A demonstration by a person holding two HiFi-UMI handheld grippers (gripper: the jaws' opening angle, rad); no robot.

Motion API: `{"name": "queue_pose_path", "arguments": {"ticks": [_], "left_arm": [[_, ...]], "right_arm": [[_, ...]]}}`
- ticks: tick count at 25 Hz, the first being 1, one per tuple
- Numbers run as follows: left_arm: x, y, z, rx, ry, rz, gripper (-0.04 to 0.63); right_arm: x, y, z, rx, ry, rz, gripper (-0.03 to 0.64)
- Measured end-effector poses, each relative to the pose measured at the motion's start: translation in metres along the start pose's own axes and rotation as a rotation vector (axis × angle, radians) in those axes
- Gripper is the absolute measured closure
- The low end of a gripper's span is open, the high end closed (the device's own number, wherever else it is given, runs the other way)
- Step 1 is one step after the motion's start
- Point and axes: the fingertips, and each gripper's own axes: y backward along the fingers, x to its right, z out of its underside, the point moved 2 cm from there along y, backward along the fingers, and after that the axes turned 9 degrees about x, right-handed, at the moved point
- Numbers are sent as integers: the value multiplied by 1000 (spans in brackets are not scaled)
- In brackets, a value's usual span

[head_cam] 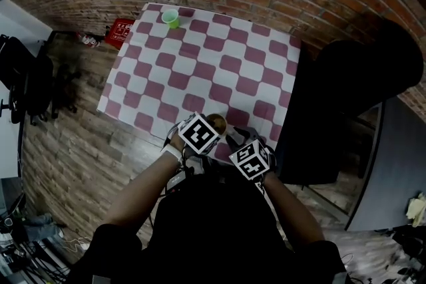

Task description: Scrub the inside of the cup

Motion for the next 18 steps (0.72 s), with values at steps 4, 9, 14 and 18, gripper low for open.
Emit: {"name": "queue_pose_path", "arguments": {"ticks": [4,9,14,18], "left_arm": [[0,28,-12,134,198,173,523],[3,86,-28,334,339,356,523],[-7,108,-32,461,237,195,523],[-2,78,-26,340,9,63,523]], "right_arm": [[-1,0,1,-9,-6,-2,477],[-2,2,-1,-16,4,0,477],[-4,6,-2,-19,13,9,477],[-6,7,-4,-18,25,14,477]]}}
